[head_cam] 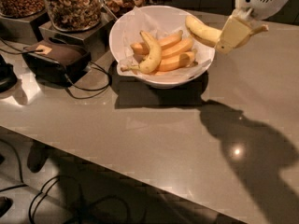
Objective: Pick banana from white bowl
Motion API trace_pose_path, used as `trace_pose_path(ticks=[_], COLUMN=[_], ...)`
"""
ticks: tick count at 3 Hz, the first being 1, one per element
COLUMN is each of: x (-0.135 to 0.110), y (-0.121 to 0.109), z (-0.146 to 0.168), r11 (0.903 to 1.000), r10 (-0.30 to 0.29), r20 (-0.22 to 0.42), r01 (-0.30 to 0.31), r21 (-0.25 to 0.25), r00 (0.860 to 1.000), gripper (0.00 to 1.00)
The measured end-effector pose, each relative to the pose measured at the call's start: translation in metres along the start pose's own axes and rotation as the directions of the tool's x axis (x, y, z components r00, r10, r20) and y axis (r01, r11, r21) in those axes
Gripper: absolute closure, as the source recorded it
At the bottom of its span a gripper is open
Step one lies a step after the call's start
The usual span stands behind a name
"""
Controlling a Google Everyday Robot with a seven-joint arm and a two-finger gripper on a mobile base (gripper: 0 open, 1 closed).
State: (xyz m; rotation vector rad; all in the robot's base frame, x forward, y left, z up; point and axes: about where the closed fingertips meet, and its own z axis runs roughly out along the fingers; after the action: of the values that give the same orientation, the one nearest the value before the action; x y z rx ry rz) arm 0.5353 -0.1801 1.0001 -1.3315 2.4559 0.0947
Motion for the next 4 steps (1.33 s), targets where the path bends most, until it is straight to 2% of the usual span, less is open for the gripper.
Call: trace_pose_path(ticks=[2,4], x=[0.039,0.035], y=[0.061,0.058], z=[-0.024,-0.024], r11=[0.9974,0.9981], r10=[-0.041,-0.041], r20=[0.004,0.018], r01=[0.041,0.042], r21=[-0.059,-0.045], r00=[0.999,0.999], gripper=[1.0,1.0])
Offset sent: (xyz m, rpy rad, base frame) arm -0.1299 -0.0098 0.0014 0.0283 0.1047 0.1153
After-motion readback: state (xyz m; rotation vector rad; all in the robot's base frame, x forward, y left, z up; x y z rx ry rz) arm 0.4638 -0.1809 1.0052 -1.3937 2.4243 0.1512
